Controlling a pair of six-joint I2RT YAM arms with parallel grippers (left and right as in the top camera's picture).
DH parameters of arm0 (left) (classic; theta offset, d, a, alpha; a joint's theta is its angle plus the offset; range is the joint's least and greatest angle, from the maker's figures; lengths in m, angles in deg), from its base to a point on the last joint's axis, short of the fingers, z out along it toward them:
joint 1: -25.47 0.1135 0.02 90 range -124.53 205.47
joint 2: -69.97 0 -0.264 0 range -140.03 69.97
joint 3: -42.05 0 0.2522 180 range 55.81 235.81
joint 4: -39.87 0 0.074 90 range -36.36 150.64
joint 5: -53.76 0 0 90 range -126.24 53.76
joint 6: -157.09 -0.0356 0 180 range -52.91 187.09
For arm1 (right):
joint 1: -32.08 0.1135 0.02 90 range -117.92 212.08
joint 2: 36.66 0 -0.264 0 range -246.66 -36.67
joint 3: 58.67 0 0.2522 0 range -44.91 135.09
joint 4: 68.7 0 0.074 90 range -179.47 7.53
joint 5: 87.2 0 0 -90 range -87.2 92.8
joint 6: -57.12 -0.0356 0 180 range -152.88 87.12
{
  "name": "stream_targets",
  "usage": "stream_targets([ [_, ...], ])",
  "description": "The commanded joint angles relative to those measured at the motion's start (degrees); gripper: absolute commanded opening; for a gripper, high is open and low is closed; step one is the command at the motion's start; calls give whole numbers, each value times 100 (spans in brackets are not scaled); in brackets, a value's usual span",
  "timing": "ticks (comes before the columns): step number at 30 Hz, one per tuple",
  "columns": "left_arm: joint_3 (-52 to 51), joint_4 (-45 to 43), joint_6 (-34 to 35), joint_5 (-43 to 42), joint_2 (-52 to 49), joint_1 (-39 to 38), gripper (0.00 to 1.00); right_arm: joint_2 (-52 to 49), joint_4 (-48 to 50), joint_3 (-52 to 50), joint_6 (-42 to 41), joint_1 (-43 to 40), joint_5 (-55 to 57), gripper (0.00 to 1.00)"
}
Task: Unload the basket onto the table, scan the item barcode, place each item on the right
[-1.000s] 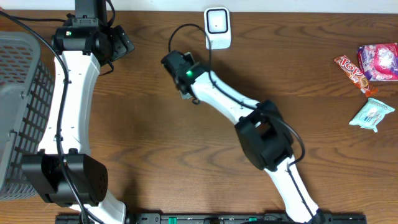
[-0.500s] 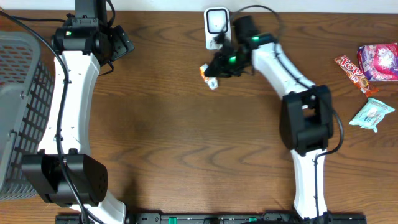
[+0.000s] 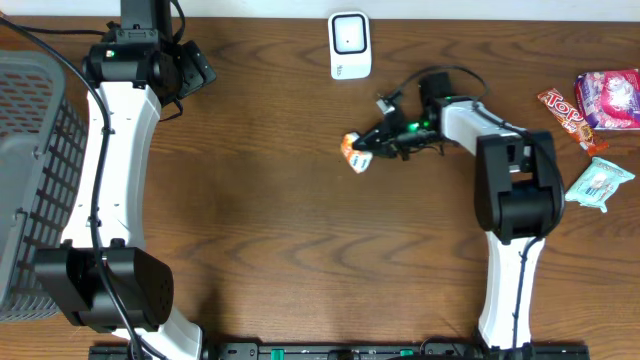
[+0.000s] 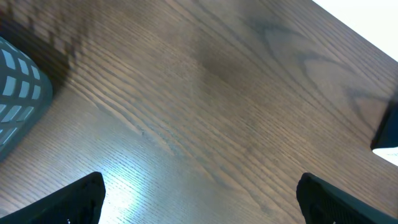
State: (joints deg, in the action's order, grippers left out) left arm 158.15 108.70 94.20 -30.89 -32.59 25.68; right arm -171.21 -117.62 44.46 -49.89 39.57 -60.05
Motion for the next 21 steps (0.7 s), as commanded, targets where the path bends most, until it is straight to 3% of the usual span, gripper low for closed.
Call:
stream_targets([
  [1,-11,-4,-28,94,-20,4,98,20,-184,-70,-90,-284,1163,16],
  [5,-11,-4,-28,94,-20,4,98,225,-581,142,59,-461,1722,26],
  [13,-11,-4,-28,94,-20,4,98,826,-1370,719,686,-356,2741,61],
  [21,-11,-4,-28,94,-20,4,98,839,-1331,654,686,120,3075,54],
])
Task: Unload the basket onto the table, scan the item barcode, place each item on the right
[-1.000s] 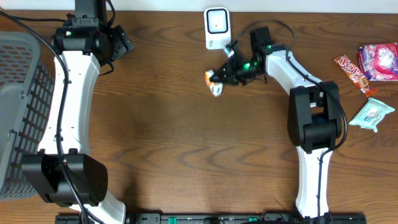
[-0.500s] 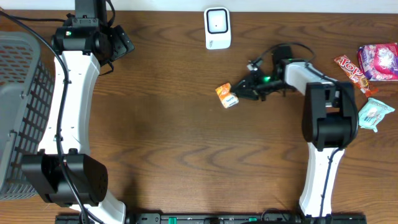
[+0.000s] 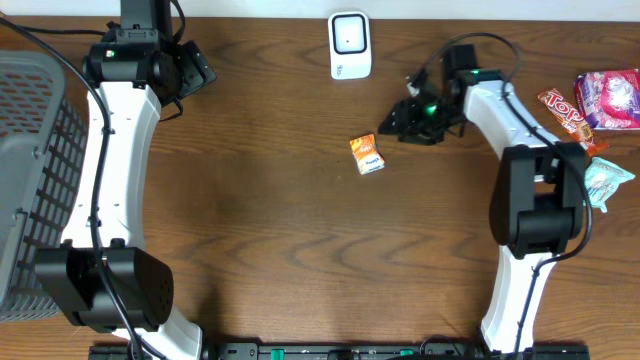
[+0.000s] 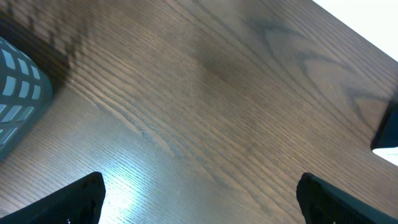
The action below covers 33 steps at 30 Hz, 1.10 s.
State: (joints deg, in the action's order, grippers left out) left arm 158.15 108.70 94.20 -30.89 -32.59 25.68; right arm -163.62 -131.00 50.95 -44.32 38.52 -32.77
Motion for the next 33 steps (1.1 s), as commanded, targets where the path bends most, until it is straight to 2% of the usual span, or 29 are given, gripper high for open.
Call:
stream_targets([
  [1,-11,-4,-28,94,-20,4,98,81,7,-4,129,317,476,54],
  [9,-11,-4,-28,94,-20,4,98,55,-37,-107,120,997,1357,51],
  [11,-11,-2,-28,94,-20,4,98,55,-2,-225,76,1084,1443,47],
  [12,-11,-4,-28,94,-20,4,98,55,26,-299,76,1119,1453,41],
  [14,-11,-4,-28,94,-20,4,98,55,61,-413,76,1161,1453,20],
  [16,-11,-4,-31,94,-20,4,98,55,96,-492,-26,1165,1449,6],
  [18,-11,-4,-28,94,-20,4,98,55,101,-492,-162,1154,1344,1],
  [20,-11,-4,-28,94,-20,4,98,70,192,-474,-129,1110,702,1],
  [28,-11,-2,-28,94,-20,4,98,70,964,-415,852,813,-3501,1],
  [33,-11,-2,-28,94,-20,4,98,70,946,-415,1344,835,-3956,1],
])
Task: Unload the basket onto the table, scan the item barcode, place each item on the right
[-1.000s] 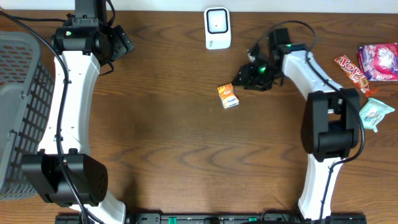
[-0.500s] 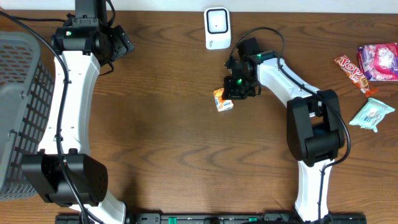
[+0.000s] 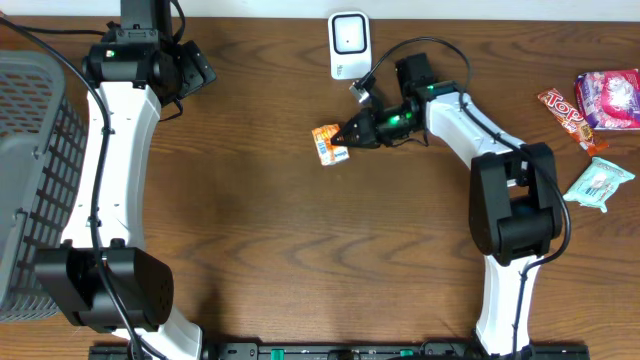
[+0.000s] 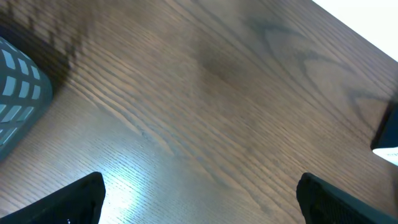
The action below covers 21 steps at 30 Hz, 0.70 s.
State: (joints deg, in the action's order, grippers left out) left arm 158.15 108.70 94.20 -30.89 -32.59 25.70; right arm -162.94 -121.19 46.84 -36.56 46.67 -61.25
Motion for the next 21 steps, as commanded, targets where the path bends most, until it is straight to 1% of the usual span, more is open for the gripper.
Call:
stream_targets([
  [1,-11,-4,-28,94,-20,2,98,2,-46,-4,612,44,-1108,1],
  [8,-11,-2,-28,94,-20,2,98,2,186,-2,581,151,-1108,1],
  [14,-11,-2,-31,94,-20,2,98,2,728,0,-2,72,-1047,1],
  [16,-11,-2,-28,94,-20,2,98,4,868,15,-531,20,-485,1],
  [19,-11,-4,-28,94,-20,2,98,37,894,136,-1342,-101,697,1],
  [21,-11,-4,-28,94,-20,2,98,118,879,321,-1552,-205,1128,1],
])
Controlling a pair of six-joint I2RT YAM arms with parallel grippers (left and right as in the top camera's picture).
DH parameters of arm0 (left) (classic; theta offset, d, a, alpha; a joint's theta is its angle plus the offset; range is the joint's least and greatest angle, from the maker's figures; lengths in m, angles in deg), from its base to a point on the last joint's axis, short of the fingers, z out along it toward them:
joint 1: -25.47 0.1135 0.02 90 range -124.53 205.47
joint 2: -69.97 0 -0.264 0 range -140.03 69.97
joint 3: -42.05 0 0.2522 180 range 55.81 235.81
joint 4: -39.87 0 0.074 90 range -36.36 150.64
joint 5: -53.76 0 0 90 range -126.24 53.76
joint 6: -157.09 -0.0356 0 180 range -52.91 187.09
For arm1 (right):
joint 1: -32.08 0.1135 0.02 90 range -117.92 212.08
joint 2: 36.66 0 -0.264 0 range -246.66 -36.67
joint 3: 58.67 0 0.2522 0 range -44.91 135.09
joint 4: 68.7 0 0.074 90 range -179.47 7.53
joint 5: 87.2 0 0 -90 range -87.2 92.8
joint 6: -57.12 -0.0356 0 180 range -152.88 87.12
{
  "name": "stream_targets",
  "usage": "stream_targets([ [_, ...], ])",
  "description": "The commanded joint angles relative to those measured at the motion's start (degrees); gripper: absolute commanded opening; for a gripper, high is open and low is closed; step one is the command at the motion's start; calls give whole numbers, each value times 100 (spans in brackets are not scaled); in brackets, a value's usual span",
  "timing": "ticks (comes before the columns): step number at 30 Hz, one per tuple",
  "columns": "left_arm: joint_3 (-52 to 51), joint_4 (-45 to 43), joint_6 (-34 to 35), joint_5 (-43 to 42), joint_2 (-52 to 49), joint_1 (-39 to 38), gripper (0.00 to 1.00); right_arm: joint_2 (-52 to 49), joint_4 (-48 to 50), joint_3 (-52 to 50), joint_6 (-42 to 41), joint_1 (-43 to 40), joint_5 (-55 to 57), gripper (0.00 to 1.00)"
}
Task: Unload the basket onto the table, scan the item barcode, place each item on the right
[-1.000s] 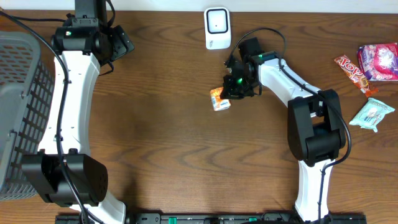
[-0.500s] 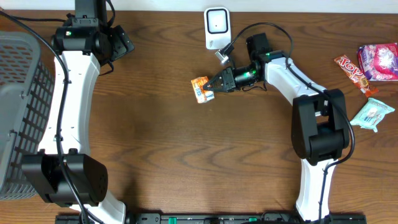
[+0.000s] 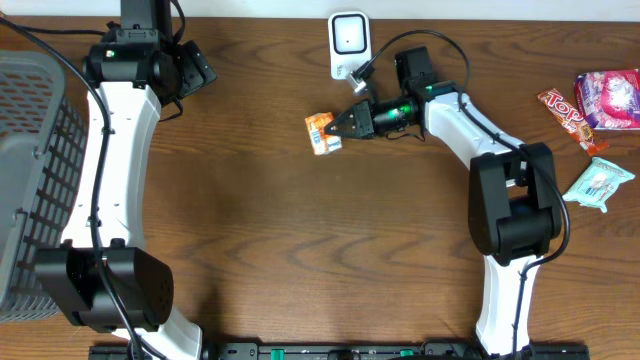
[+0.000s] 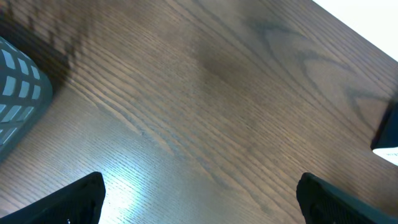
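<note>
A small orange and white packet (image 3: pixel 321 132) is at the table's upper middle, below and left of the white barcode scanner (image 3: pixel 349 45). My right gripper (image 3: pixel 339 126) points left, its fingers drawn together on the packet's right edge. At the far left back, my left gripper (image 3: pixel 198 68) is far from both. In the left wrist view that same left gripper (image 4: pixel 199 205) is open over bare wood, one dark fingertip (image 4: pixel 74 199) in each lower corner.
A grey mesh basket (image 3: pixel 30 170) fills the left edge, and its corner (image 4: pixel 18 93) shows in the left wrist view. Several snack packets, red-and-pink (image 3: pixel 600 100) and pale green (image 3: pixel 598 185), lie at the right edge. The table's wood (image 3: pixel 300 240) stretches across the middle.
The right gripper and the orange packet have both shifted a little to the left and toward the back. The left arm has not moved.
The right gripper was at the packet near the table's middle. Then the packet lay alone while the gripper was back to its right. Later the gripper was on the packet again, further left, and now both are further left and back. The left arm stayed still.
</note>
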State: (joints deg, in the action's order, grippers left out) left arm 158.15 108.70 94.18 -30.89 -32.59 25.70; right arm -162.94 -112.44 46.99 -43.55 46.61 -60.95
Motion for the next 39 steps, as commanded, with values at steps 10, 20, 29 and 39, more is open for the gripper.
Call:
stream_targets([
  [10,-11,-4,-26,94,-20,2,98,442,-85,1816,-420,66,7936,1],
  [20,-11,-2,-28,94,-20,2,98,-162,2345,1814,2634,887,8913,1],
  [29,-11,-2,-26,94,-20,2,98,-833,2806,1814,4566,1290,8929,1],
  [39,-11,-4,-26,94,-20,2,98,-765,3825,1827,4291,1268,10638,1],
])
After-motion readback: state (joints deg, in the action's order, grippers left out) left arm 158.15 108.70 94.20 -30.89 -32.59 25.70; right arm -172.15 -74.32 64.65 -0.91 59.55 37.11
